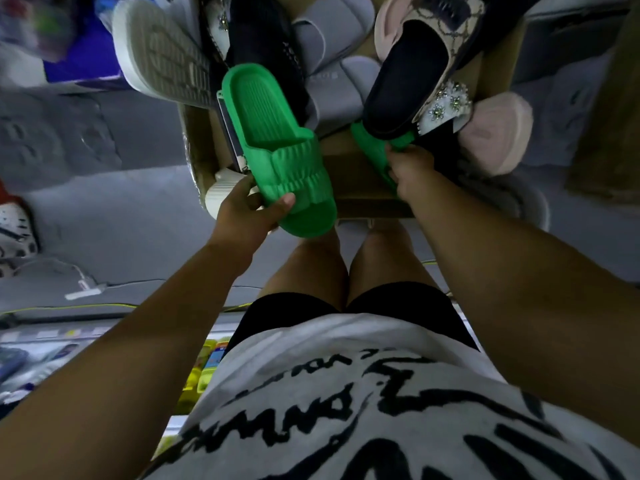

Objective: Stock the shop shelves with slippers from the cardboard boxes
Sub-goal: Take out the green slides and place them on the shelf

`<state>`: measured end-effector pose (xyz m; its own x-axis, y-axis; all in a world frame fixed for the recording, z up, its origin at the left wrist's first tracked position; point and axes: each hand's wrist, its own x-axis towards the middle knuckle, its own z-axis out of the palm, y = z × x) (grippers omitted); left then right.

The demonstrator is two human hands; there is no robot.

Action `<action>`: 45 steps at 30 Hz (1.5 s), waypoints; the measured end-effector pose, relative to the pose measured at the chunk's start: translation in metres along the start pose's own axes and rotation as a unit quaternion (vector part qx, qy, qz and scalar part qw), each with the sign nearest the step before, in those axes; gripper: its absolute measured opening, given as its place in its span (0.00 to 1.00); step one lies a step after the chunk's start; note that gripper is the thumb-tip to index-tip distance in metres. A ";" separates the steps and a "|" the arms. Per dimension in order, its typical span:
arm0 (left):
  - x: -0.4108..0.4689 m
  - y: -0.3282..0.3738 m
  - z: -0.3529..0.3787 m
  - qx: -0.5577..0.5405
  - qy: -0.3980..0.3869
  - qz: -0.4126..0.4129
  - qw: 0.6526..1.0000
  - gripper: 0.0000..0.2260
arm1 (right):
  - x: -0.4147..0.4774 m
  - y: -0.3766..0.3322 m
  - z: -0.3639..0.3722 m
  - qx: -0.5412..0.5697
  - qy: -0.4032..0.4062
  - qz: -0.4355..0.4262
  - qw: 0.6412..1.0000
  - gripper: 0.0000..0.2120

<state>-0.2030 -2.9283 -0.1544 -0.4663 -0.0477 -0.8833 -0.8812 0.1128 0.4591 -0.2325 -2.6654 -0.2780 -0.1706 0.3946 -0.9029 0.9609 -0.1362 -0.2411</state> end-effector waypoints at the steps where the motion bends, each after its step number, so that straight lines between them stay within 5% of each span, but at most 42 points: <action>1: 0.000 0.000 0.000 -0.005 0.000 0.001 1.000 0.26 | 0.000 0.000 -0.002 -0.001 0.007 0.000 1.000 0.16; 10: -0.004 0.005 0.003 -0.033 -0.012 0.014 0.999 0.30 | -0.017 0.004 -0.020 -0.034 0.013 -0.025 0.999 0.14; 19: -0.005 0.004 0.006 -0.064 -0.019 0.026 0.997 0.18 | -0.037 0.004 -0.035 -0.004 0.009 -0.036 0.999 0.19; 23: -0.005 0.009 0.008 -0.071 -0.031 0.028 0.997 0.23 | -0.064 0.004 -0.034 0.025 0.004 -0.024 0.999 0.12; 31: -0.015 0.031 0.013 -0.092 -0.039 0.052 0.994 0.18 | -0.107 0.018 -0.048 -0.143 -0.017 -0.100 0.984 0.23; 38: -0.027 0.038 -0.014 -0.093 -0.032 0.093 0.991 0.18 | -0.124 -0.007 -0.054 -0.264 -0.085 -0.249 0.928 0.21; 45: -0.049 0.013 -0.058 -0.096 -0.001 0.120 0.988 0.21 | -0.132 -0.044 -0.020 -0.419 -0.228 -0.374 0.795 0.21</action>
<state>-0.1964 -2.9819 -0.0992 -0.6643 -0.0406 -0.7464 -0.7434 -0.0688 0.6653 -0.2477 -2.6931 -0.1406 -0.6407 -0.3167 -0.6994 0.3290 0.7099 -0.6228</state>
